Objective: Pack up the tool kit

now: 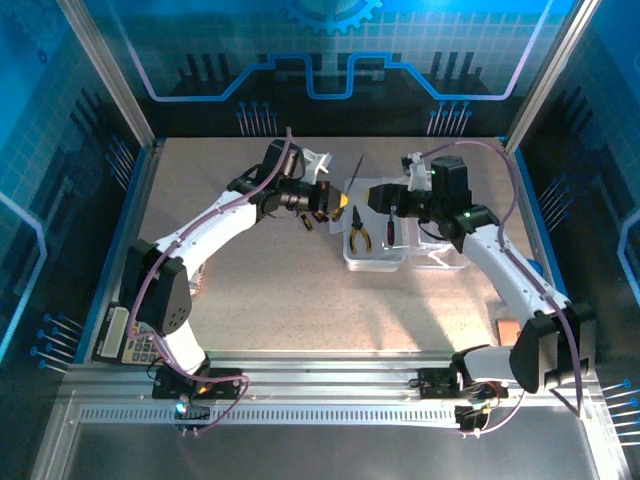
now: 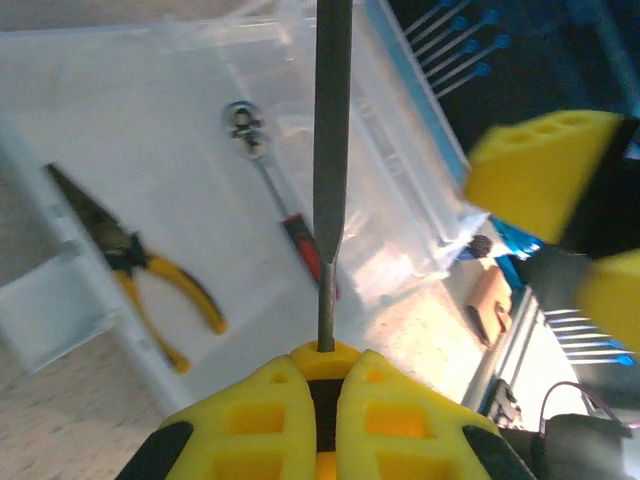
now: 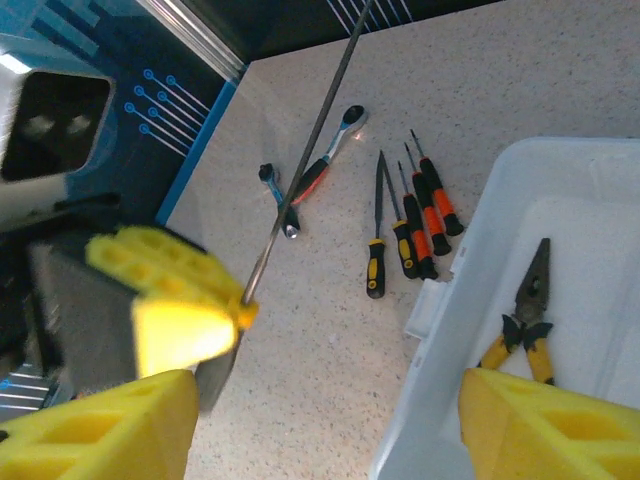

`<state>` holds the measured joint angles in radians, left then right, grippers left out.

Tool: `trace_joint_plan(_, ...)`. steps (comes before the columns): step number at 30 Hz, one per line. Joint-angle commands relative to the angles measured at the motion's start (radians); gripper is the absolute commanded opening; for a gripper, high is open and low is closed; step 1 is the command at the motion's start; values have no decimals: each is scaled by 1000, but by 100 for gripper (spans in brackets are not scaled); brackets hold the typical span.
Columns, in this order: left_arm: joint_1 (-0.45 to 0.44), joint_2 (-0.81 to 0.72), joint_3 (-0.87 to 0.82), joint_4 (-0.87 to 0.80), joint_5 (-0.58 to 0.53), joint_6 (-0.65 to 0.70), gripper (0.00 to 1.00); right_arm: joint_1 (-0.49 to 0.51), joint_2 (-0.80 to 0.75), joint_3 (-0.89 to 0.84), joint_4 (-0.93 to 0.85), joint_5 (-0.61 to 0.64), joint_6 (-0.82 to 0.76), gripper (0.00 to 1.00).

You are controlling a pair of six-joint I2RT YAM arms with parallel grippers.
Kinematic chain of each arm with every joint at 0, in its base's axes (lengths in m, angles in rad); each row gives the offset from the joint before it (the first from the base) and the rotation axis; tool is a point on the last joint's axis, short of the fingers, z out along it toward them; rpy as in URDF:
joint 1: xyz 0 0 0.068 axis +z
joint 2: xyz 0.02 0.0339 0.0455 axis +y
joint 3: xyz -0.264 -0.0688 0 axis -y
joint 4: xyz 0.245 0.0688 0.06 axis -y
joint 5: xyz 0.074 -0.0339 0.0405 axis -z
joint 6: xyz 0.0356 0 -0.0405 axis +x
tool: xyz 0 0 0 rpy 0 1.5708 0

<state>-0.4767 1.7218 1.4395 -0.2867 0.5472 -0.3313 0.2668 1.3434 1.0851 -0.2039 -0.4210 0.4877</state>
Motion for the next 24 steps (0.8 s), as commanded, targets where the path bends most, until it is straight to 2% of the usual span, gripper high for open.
trace_joint_plan(1, -21, -10, -13, 88, 67, -24, 0, 30, 41, 44, 94, -14, 53, 66)
trace_joint_plan(8, -33, -12, -11, 95, 80, -25, 0, 63, 93, 56, 148, -2, 74, 58)
trace_joint_plan(12, -43, -14, -17, 101, 93, -22, 0, 64, 108, 61, 154, 2, 77, 47)
trace_joint_plan(15, -52, -17, -21, 108, 102, -16, 0, 64, 120, 64, 163, 4, 83, 42)
trace_joint_plan(24, -57, -23, -28, 118, 117, -9, 0, 60, 120, 72, 157, 10, 77, 0)
